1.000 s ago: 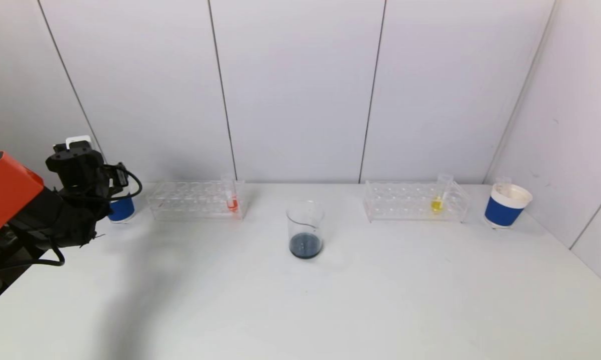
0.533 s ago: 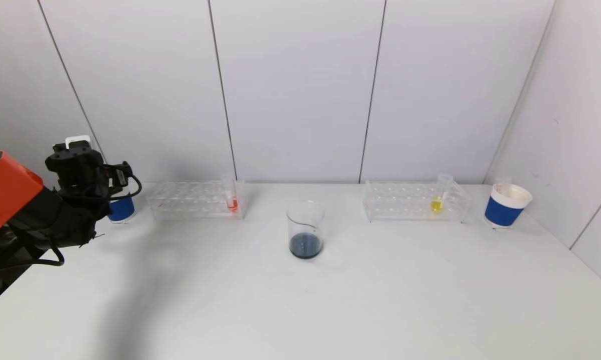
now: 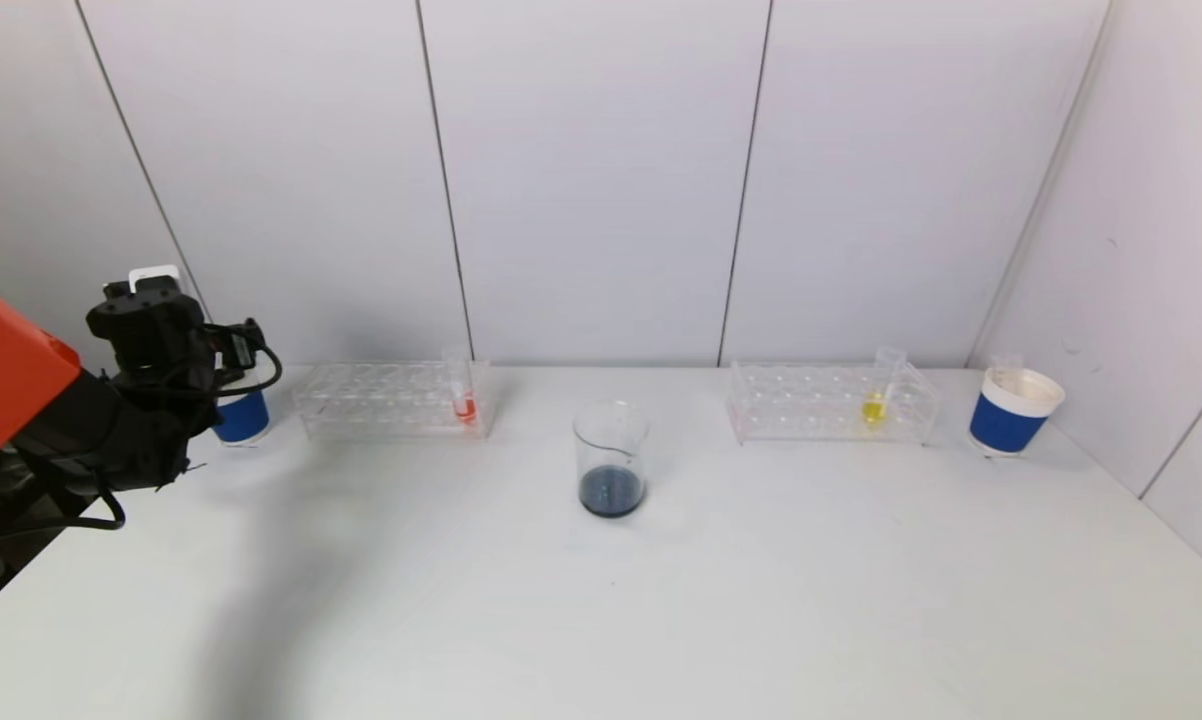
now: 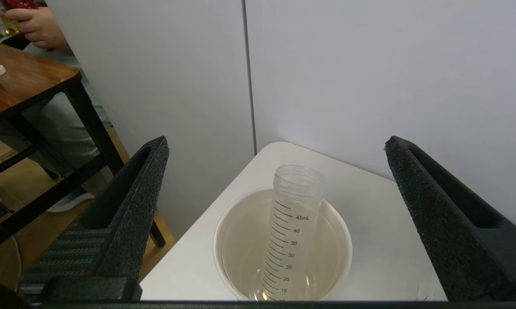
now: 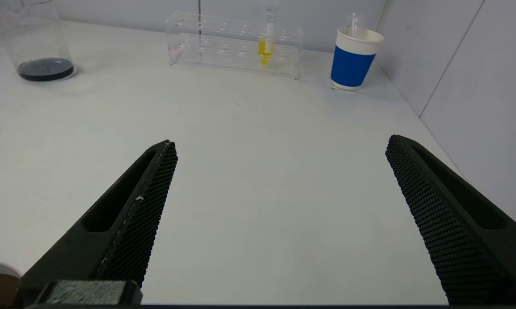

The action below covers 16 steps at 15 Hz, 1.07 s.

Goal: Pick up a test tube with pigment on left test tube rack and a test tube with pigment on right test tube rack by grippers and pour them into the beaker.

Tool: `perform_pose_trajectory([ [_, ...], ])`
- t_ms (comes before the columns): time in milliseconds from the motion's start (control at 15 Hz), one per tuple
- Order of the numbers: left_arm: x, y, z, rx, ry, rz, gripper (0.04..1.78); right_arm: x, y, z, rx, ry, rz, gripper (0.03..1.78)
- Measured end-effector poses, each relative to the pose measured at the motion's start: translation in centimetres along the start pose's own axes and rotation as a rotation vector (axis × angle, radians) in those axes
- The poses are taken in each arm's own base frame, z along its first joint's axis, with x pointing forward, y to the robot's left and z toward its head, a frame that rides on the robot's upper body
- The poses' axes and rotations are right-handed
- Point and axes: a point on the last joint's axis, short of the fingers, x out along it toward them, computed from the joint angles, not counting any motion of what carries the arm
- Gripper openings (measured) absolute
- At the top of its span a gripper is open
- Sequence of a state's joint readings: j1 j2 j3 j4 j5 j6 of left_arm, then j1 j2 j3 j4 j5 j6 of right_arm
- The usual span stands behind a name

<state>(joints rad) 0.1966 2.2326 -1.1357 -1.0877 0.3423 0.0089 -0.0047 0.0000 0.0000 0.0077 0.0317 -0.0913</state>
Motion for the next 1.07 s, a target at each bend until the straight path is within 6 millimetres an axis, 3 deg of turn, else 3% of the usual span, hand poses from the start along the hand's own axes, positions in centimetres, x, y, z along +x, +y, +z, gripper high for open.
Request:
perform_pose_trajectory([
  [667, -1.9, -0.1, 4.4, -0.005, -0.034, -0.048, 1.76, 0.0, 0.0, 0.0, 0.0, 0.0, 0.0, 1.77],
  [1067, -4.9, -2.0, 7.9, -0.013, -0.046, -0.117, 1.76, 0.0, 0.0, 0.0, 0.0, 0.0, 0.0, 1.77],
])
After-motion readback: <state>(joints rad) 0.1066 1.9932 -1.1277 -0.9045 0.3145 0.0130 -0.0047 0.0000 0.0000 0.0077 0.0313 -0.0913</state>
